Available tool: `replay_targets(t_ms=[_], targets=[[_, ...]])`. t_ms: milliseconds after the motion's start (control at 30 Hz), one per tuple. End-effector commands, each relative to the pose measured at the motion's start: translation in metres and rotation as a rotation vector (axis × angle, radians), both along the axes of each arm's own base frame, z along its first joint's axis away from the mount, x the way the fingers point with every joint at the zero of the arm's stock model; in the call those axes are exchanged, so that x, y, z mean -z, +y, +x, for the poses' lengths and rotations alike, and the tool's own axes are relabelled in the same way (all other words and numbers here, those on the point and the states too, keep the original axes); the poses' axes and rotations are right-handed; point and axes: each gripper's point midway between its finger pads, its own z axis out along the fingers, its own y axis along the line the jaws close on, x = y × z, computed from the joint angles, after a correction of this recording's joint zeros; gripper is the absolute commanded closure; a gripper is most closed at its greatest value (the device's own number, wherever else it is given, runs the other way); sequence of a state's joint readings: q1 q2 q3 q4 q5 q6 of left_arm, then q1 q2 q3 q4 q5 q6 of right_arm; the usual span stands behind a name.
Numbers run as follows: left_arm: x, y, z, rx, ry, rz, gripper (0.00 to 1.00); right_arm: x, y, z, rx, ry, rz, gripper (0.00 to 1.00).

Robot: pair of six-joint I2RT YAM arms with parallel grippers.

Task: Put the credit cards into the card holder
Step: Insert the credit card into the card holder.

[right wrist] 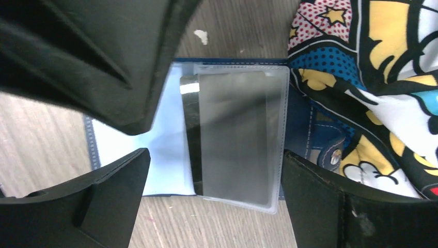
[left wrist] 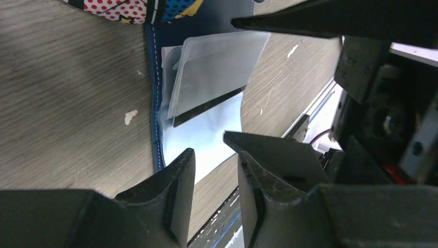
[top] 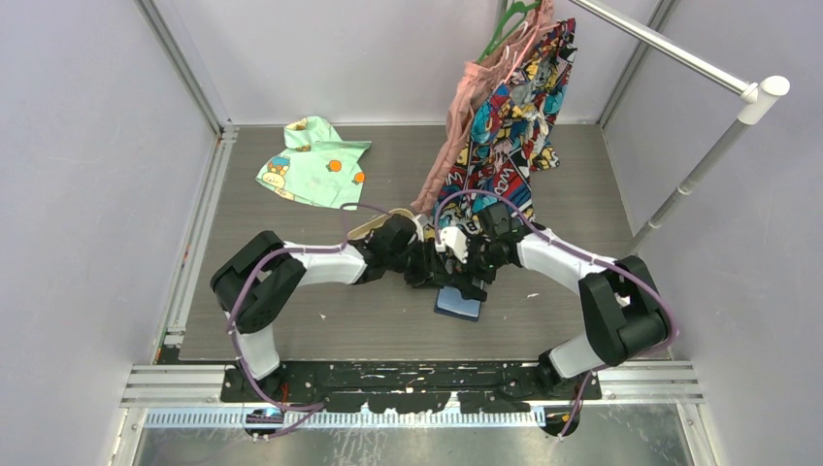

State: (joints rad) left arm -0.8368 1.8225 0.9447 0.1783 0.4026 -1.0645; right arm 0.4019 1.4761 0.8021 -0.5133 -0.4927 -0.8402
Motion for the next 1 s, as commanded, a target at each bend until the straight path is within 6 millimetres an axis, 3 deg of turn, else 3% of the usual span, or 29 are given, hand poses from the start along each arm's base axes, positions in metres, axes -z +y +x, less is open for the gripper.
replay_targets(t_ms=[0,267,633,967], targets=[[-0.023,0.0,-0.006,0.026,-0.063,-0.029,0.65,0.0,-0.001,0.032,0.059,-0.137,-0.051,0.01],[-0.02,-0.015,-0.013,0.084,-0.04,-0.071,0.76,0.007,-0.003,0.036,0.09,-0.169,-0.084,0.0],[0.015,-0.006,-0.012,0.039,0.121,-0.032,0.85,0.011,-0.003,0.042,0.128,-0.189,-0.093,0.01],[0.029,0.006,-0.021,0.05,0.19,0.05,0.9,-0.001,-0.009,0.063,0.256,-0.249,-0.102,0.15]])
